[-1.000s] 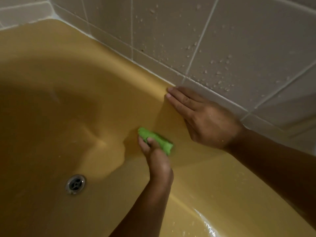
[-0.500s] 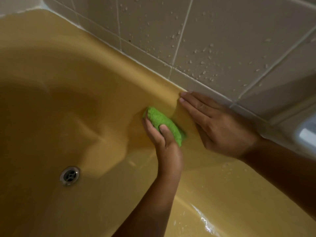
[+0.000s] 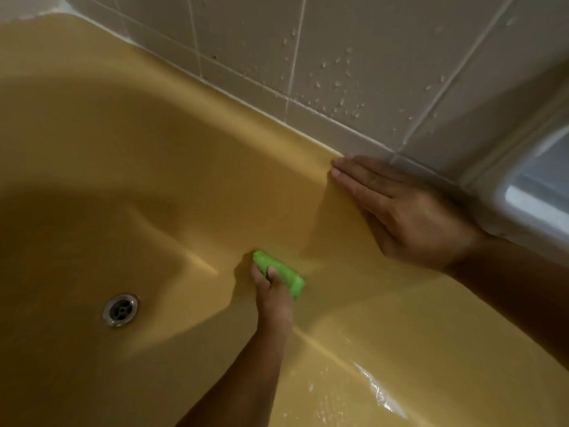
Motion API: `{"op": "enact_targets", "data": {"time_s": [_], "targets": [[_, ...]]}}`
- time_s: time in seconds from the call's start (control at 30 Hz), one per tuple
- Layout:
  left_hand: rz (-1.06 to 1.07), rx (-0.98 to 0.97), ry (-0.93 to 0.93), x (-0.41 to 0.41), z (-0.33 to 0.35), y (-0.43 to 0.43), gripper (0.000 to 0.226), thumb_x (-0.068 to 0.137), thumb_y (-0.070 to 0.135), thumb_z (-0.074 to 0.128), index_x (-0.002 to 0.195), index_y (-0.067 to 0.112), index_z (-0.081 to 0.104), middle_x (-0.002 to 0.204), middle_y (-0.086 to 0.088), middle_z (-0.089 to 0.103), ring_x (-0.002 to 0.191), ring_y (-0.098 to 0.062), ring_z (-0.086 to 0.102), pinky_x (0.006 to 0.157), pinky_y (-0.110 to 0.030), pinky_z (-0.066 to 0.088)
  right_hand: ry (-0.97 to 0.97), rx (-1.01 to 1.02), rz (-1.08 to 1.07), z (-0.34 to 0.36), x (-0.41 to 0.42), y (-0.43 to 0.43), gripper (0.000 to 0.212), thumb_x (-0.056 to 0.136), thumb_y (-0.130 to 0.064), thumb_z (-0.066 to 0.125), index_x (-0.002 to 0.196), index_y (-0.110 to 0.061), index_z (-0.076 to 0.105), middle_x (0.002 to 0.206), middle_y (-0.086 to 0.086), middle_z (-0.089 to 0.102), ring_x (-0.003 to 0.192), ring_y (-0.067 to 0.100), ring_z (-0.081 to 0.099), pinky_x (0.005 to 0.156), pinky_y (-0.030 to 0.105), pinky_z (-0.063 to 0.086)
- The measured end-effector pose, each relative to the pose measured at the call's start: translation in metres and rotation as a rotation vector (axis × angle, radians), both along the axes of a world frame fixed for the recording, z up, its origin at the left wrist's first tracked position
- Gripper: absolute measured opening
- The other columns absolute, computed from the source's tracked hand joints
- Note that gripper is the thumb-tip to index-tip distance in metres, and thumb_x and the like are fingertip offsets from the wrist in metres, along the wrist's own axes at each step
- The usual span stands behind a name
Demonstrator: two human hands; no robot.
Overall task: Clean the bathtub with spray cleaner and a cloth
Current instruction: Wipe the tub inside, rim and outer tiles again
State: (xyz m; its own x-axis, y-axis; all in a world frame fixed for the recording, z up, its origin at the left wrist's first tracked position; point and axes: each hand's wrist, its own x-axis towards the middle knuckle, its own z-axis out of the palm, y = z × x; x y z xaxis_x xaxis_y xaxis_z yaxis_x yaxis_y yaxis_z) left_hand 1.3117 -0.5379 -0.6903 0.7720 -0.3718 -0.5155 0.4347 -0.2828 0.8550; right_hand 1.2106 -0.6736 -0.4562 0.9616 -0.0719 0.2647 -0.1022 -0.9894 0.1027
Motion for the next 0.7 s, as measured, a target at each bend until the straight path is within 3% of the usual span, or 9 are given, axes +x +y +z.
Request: {"op": "enact_targets", "data": {"time_s": [0.13, 0.23, 0.3, 0.47, 0.57, 0.7], "targets": [[0.095, -0.207, -0.027, -0.028, 0.092, -0.017, 0.053, 0.111, 0.038, 0.039, 0.162, 0.029, 0.027, 0.15, -0.004, 0.05, 0.125, -0.018, 0.055, 0.104, -0.027, 0.043, 0.03, -0.026, -0.023, 0.001, -0.031, 0.002, 0.058, 0.1, -0.011, 0.05, 0.157, -0.002, 0.038, 0.164, 0.015, 0.036, 0.153, 0.032, 0.033, 0.125, 0.045, 0.031], [0.137, -0.283, -0.236, -0.043, 0.143, -0.029, 0.053, 0.11, 0.036, 0.044, 0.161, 0.026, 0.032, 0.147, 0.011, 0.047, 0.124, -0.001, 0.051, 0.095, -0.003, 0.037, 0.037, -0.044, -0.019, 0.002, -0.035, 0.002, 0.06, 0.099, -0.01, 0.052, 0.156, 0.0, 0.039, 0.164, 0.017, 0.037, 0.153, 0.033, 0.033, 0.126, 0.043, 0.027], [0.141, -0.279, -0.334, -0.046, 0.153, -0.033, 0.054, 0.11, 0.035, 0.043, 0.162, 0.025, 0.029, 0.15, 0.009, 0.048, 0.127, -0.002, 0.05, 0.089, 0.004, 0.033, 0.04, -0.058, -0.017, 0.001, -0.034, 0.002, 0.063, 0.096, -0.008, 0.054, 0.156, 0.0, 0.039, 0.163, 0.018, 0.037, 0.153, 0.034, 0.033, 0.127, 0.041, 0.025], [0.153, -0.279, -0.405, -0.048, 0.146, -0.032, 0.057, 0.11, 0.042, 0.042, 0.163, 0.031, 0.025, 0.155, -0.001, 0.051, 0.134, -0.014, 0.056, 0.109, -0.033, 0.048, 0.054, -0.051, -0.035, -0.001, -0.032, 0.001, 0.068, 0.092, -0.005, 0.058, 0.157, 0.0, 0.038, 0.163, 0.018, 0.038, 0.153, 0.034, 0.033, 0.129, 0.033, 0.017], [0.154, -0.303, -0.441, -0.049, 0.147, -0.032, 0.057, 0.109, 0.041, 0.044, 0.163, 0.03, 0.027, 0.156, 0.0, 0.051, 0.136, -0.013, 0.054, 0.111, -0.037, 0.047, 0.054, -0.038, -0.035, -0.003, -0.031, 0.001, 0.075, 0.088, -0.002, 0.061, 0.158, -0.001, 0.036, 0.164, 0.017, 0.036, 0.154, 0.034, 0.031, 0.127, 0.04, 0.025], [0.101, -0.315, -0.539, -0.048, 0.15, -0.032, 0.062, 0.106, 0.051, 0.041, 0.163, 0.031, 0.027, 0.159, 0.0, 0.046, 0.143, -0.015, 0.048, 0.113, -0.039, 0.045, 0.093, -0.035, -0.054, 0.0, -0.031, 0.001, 0.082, 0.083, -0.001, 0.064, 0.159, -0.003, 0.034, 0.166, 0.017, 0.033, 0.155, 0.033, 0.029, 0.127, 0.041, 0.025]]}}
